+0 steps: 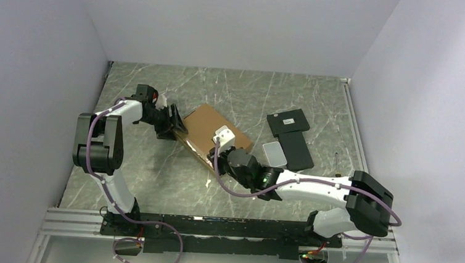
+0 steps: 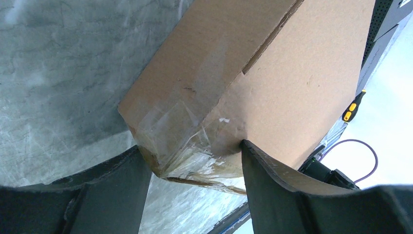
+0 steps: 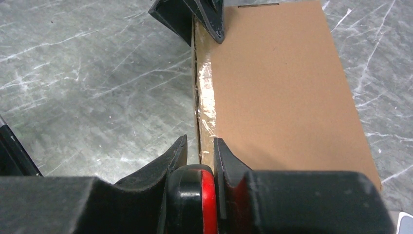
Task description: Unpack the express box
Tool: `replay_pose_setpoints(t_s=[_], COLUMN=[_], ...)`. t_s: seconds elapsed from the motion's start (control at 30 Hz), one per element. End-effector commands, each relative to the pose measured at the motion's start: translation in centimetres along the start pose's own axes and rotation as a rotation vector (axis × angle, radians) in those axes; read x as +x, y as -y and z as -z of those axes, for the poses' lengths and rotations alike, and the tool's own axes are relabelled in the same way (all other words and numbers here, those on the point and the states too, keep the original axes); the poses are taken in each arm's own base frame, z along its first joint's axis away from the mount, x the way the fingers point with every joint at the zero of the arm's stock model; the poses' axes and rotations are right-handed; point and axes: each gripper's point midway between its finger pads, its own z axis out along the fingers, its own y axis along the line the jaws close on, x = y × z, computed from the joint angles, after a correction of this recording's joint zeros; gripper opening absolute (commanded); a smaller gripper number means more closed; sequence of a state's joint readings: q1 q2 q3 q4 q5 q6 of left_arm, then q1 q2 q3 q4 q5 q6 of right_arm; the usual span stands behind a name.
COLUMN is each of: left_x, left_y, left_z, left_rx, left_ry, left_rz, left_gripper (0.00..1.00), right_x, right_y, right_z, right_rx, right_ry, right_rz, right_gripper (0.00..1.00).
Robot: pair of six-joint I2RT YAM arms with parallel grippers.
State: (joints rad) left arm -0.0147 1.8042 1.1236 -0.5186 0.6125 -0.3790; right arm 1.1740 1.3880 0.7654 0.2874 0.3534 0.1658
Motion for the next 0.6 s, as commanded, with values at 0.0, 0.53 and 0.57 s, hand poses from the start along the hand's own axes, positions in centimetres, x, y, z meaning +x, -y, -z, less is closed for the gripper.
replay_pose_setpoints(t_s=[0.0,0.53,0.57], left_x=[-0.6,-0.4,-0.4], left_y=[-2.0,-1.3,-1.2], left_z=[-1.0,-0.8,-0.8], left_rx=[-0.089,-0.082,-0.081], left_ry=[0.013,0.02,0.021], left_rz=[-0.016,-0.05,-0.049], left_gripper=[0.69,0.68,0.68], right_x=[-2.9,-6.1,-6.3], right_y=[0.3,1.1,1.1], right_z=[1.0,0.0,-0.3], right_rx=[0.023,0.118,0.124], right_ry=[0.134,0.198,0.197], right_rz=[-0.064,-0.085,-0.078], right_gripper=[0.0,0.0,0.0])
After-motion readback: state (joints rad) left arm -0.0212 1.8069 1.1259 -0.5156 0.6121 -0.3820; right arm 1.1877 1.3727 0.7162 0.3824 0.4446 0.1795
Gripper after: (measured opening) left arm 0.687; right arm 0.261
